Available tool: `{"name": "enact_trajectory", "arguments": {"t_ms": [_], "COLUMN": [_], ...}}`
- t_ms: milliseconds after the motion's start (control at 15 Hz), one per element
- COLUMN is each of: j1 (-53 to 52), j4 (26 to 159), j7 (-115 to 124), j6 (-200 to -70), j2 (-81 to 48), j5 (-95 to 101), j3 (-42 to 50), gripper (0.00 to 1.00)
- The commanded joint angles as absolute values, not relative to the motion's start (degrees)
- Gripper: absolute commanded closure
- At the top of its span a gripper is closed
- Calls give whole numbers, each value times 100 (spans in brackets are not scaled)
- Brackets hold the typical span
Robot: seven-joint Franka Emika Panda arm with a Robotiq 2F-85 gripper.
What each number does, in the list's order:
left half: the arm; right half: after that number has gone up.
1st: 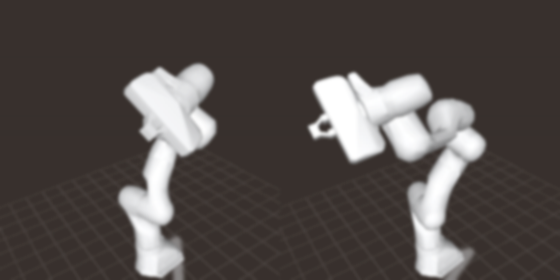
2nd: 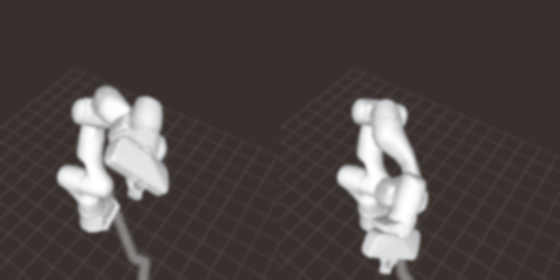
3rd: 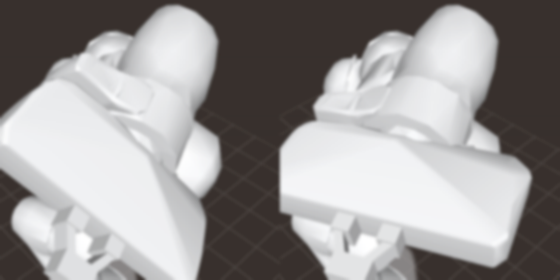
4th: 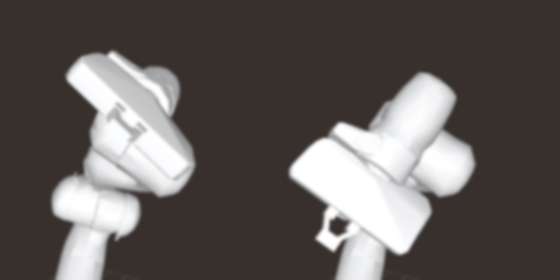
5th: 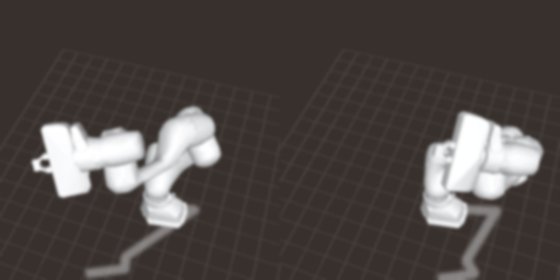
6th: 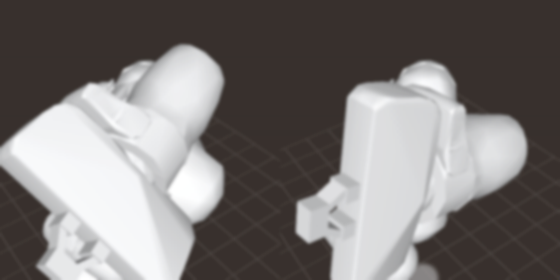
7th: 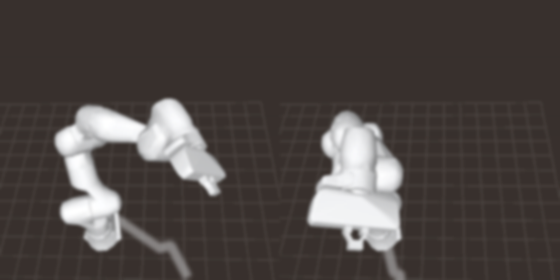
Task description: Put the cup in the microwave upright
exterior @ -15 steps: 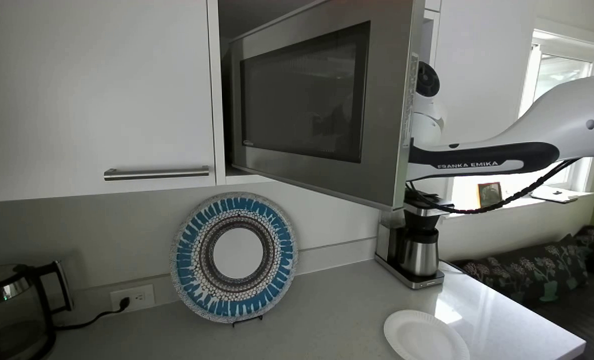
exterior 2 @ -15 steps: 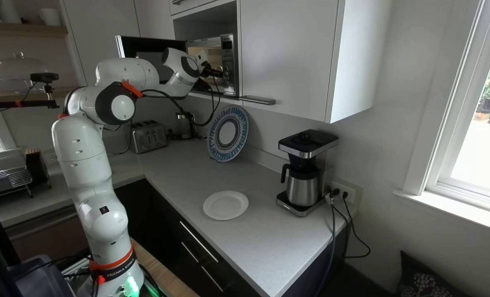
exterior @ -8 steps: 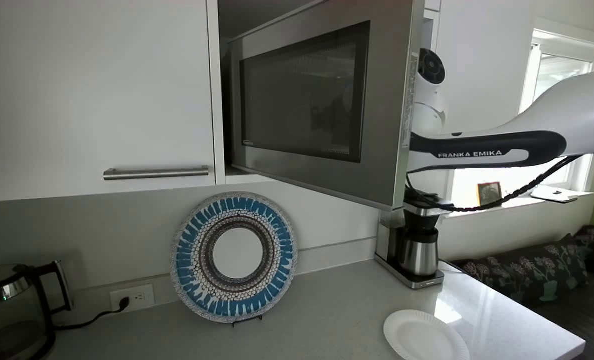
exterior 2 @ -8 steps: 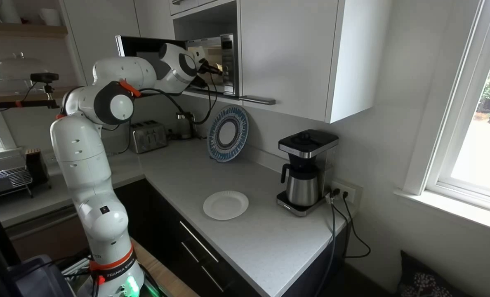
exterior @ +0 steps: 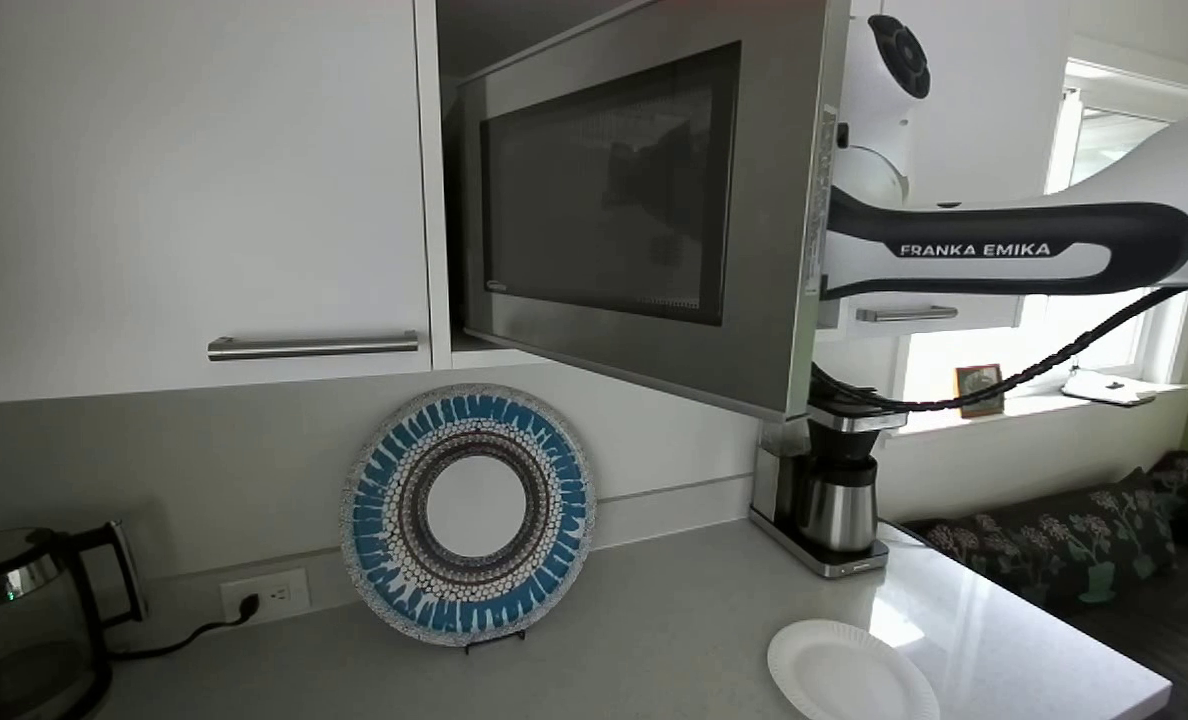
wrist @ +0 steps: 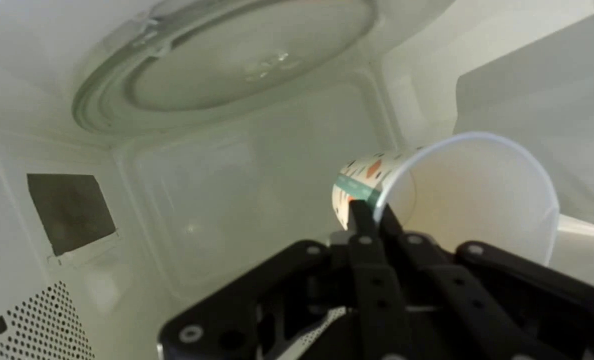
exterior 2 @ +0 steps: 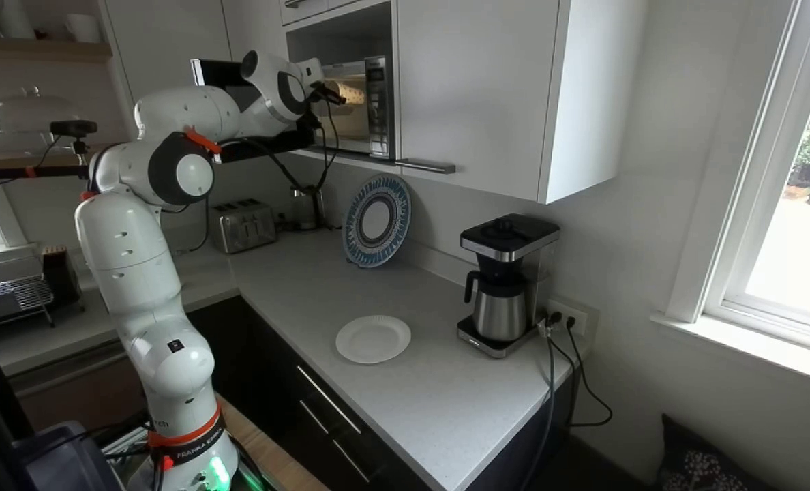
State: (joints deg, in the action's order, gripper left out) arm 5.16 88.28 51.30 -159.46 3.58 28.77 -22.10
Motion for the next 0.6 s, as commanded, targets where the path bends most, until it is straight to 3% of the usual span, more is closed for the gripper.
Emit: {"name": "enact_trajectory", "arguments": {"t_ms": [0, 533], "j1": [539, 586], "j4": [8627, 8460], "j7": [5949, 8034], "j6": [-15936, -15681], "j2": [377, 243], "j5": [2812, 3181], "j3": [-2244, -2287], "gripper": [99, 99]}}
